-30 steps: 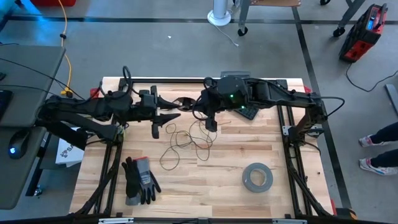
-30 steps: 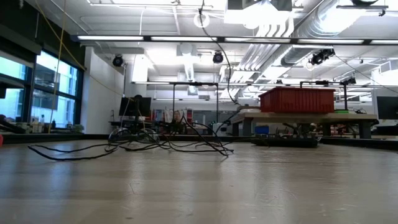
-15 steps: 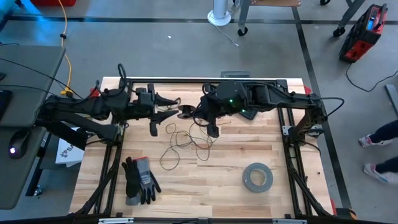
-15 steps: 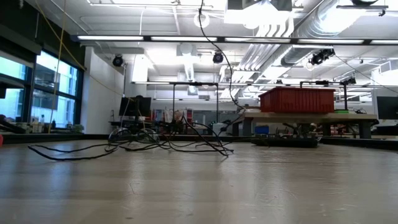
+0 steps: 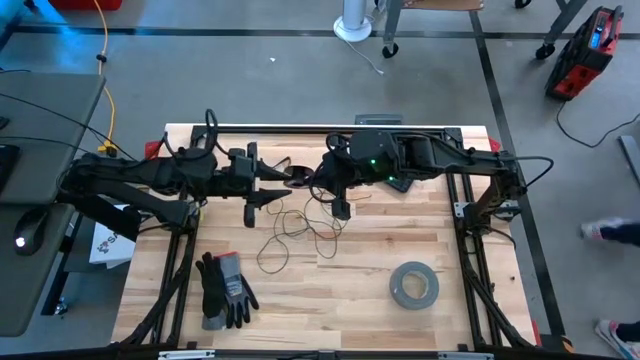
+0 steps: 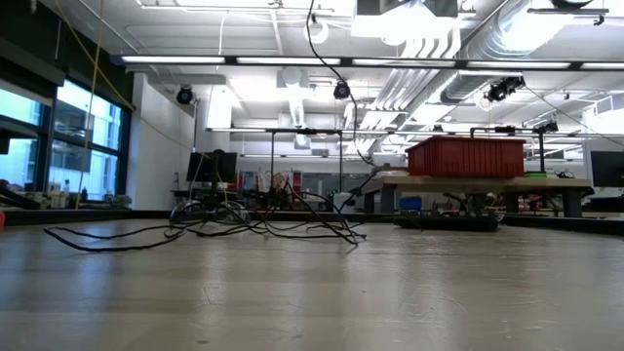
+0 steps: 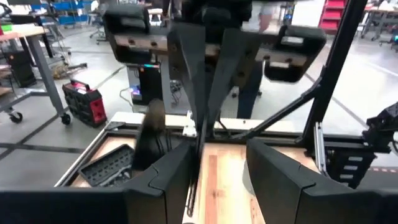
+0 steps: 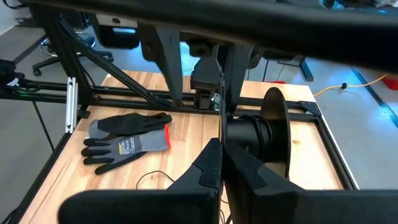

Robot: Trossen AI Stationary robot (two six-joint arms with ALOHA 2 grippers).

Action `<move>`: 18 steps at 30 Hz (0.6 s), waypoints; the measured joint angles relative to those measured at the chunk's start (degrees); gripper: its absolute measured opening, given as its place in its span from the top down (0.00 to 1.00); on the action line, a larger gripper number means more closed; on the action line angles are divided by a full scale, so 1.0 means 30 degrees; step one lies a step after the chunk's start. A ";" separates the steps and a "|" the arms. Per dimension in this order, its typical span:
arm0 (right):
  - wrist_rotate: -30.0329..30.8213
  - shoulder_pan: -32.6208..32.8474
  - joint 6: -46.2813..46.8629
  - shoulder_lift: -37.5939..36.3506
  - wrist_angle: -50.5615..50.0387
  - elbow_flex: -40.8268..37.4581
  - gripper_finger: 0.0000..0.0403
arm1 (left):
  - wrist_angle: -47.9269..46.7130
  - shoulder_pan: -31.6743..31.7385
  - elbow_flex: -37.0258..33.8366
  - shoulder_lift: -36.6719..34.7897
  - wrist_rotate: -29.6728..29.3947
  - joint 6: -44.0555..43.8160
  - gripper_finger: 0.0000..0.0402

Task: Coil cords
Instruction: Coil the black wire on the black spool

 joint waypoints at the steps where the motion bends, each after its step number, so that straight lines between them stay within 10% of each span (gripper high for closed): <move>1: 0.0003 0.0000 -0.0006 0.0000 -0.0006 0.0000 1.00 | -0.0032 0.0000 0.0000 0.0034 -0.0007 0.0001 0.62; 9: 0.0663 -0.0007 -0.0014 0.0000 -0.0006 0.0000 1.00 | 0.0097 0.0000 0.0000 0.0011 -0.0080 0.0004 0.68; 18: 0.0648 -0.0007 -0.0008 0.0000 -0.0020 0.0000 1.00 | -0.0120 0.0007 0.0000 0.0011 -0.0517 0.0173 0.97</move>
